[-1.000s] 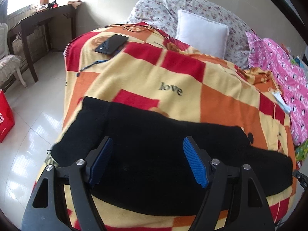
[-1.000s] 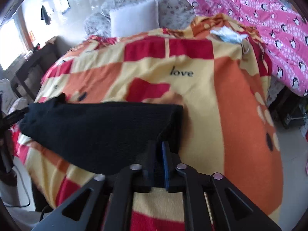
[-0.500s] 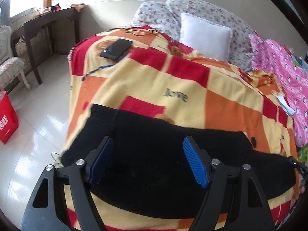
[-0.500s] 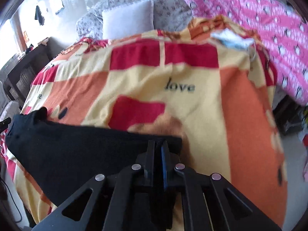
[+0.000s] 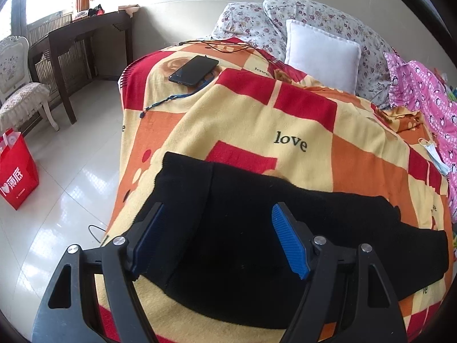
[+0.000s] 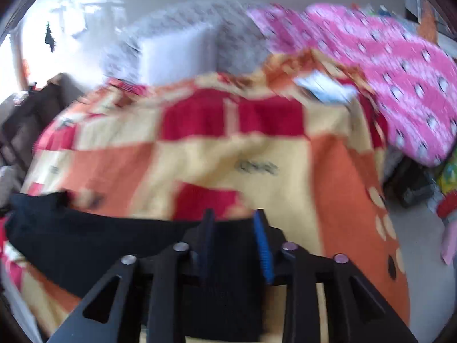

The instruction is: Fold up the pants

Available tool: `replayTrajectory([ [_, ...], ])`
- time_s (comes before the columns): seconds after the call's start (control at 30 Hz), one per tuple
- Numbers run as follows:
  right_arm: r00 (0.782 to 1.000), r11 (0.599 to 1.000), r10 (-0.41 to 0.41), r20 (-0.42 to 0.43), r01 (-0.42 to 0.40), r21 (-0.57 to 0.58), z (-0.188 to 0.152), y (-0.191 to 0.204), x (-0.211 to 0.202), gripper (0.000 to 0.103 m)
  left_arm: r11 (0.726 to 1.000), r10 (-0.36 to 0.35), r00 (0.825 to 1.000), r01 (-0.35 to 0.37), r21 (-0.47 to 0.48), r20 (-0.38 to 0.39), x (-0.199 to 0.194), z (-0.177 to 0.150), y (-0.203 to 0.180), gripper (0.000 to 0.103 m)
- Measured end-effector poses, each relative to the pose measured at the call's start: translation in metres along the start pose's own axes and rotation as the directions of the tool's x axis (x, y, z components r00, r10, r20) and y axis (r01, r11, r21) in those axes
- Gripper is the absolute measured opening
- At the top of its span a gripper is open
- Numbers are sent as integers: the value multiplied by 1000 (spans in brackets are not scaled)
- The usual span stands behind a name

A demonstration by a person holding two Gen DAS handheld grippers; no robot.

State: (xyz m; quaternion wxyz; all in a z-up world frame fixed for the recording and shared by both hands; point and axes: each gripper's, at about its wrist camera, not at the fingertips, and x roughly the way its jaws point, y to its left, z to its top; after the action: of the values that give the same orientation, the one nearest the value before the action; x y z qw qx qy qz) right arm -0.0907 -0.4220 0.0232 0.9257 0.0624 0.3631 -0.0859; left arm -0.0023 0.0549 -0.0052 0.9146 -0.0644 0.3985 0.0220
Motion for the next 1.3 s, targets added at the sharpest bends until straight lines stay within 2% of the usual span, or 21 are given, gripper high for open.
replayTrajectory([
  [0.07,989,988,146,6,-146,-52,4,35,-7,33,1000,-6,1000,6,5,-7,4,0,-4,75],
  [0.17,949,940,311,-39,-314,-135,5,97,1,33,1000,2,1000,-2,15,-23,15,0,-11,75],
  [0.27,910,883,401,-102,-414,-220,2,163,18,33,999,32,999,-31,42,-36,26,2,-16,75],
  [0.4,873,828,454,-176,-487,-277,-6,234,47,33,996,53,998,-50,69,-39,38,5,-19,80],
  [0.43,871,821,451,-195,-491,-292,-7,247,56,33,996,55,998,-51,70,-44,42,5,-19,80],
  [0.5,882,822,407,-237,-467,-326,-12,269,76,31,996,56,997,-52,73,-49,48,7,-20,82],
  [0.57,902,838,364,-232,-426,-341,-13,277,90,31,995,60,997,-56,79,-49,52,9,-20,84],
  [0.67,917,859,339,-208,-392,-329,-6,281,103,31,996,53,998,-50,73,-46,57,11,-18,86],
  [0.73,918,860,335,-213,-390,-329,-4,284,104,31,997,46,998,-43,69,-49,56,11,-17,86],
  [0.83,905,843,367,-216,-422,-334,-5,282,85,31,997,46,998,-43,69,-46,48,10,-17,86],
  [0.9,894,822,394,-211,-446,-355,-10,282,65,41,997,42,998,-39,69,-44,40,8,-17,86],
  [0.97,885,801,414,-213,-465,-376,-19,283,49,46,998,26,999,-24,57,-37,31,5,-16,86],
  [1.1,871,782,435,-228,-491,-383,-39,281,30,46,999,-7,999,8,38,-39,18,-4,-19,86],
  [1.17,874,784,425,-238,-486,-386,-48,281,31,46,999,-2,999,4,52,-32,15,-9,-24,86],
  [1.27,897,799,367,-247,-440,-409,-62,278,39,46,997,0,999,2,71,-37,15,-17,-27,86],
  [1.3,898,802,365,-245,-437,-406,-65,276,40,46,997,7,999,-4,78,-42,17,-20,-28,86],
])
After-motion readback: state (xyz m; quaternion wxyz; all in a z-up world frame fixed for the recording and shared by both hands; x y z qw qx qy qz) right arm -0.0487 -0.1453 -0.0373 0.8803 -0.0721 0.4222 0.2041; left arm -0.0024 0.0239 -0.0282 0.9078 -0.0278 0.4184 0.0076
